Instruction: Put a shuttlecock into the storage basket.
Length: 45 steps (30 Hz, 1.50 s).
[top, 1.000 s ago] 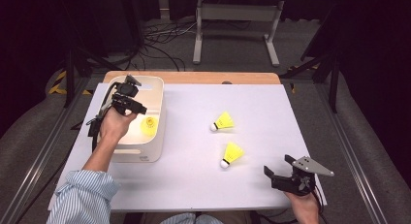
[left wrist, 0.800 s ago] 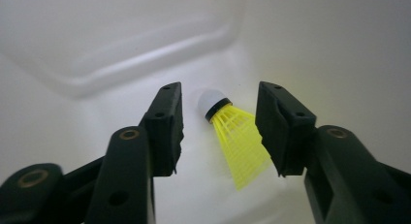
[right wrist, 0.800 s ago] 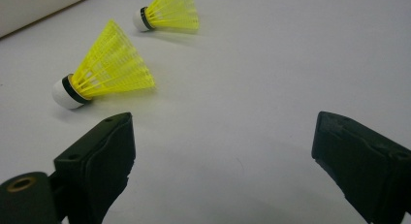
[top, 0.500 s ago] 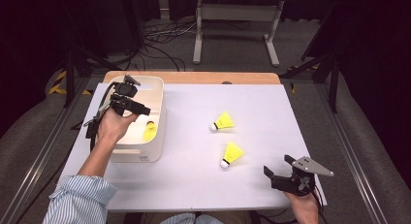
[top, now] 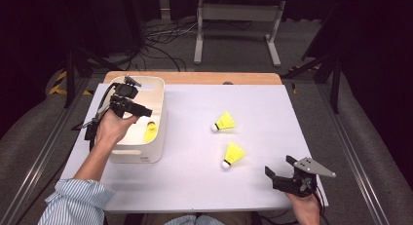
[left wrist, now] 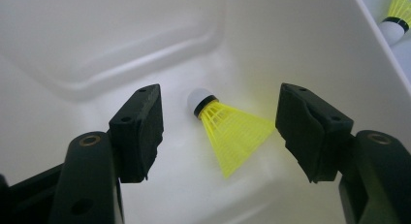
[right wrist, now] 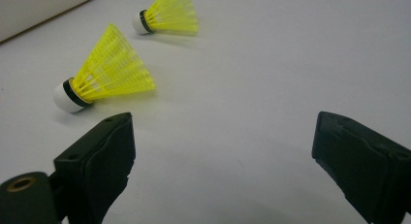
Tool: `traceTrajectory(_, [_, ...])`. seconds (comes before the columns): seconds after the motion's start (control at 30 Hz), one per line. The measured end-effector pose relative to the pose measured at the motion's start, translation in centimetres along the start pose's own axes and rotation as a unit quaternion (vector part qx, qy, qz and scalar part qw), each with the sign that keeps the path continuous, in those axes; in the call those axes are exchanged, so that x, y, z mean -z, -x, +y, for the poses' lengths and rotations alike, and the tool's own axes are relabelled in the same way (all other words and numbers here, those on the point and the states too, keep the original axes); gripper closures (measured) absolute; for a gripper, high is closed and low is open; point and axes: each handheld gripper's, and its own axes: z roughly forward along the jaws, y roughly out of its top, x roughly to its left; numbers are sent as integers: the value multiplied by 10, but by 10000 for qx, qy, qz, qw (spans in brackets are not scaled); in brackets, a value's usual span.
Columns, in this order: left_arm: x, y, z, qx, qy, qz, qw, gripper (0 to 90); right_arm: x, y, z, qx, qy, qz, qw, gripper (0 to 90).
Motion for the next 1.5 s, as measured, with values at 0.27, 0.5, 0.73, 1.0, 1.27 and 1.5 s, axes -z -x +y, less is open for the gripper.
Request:
traceTrajectory(0.27, [8, 3, -4, -62, 35, 5, 10000, 344, 2, -1, 0, -35, 13, -17, 10000, 91])
traceTrajectory(0.5, [15, 12, -7, -207, 148, -28, 9997, 356, 0, -3, 1, -31, -4, -3, 10000, 91])
traceTrajectory(0.73, [20, 19, -9, -282, 269, -72, 9992, 368, -1, -3, 1, -8, -1, 12, 10000, 92])
traceTrajectory(1.0, [27, 25, -9, -370, 383, -174, 9984, 369, -2, -4, 1, 4, -5, 34, 10000, 92])
traceTrajectory(1.27, [34, 33, -9, -494, 463, -264, 9974, 364, -2, -3, 1, -33, -2, 37, 10000, 93])
traceTrajectory(1.5, [35, 40, -5, -615, 476, -370, 9963, 361, -1, -1, 0, -115, -8, 8, 9999, 94])
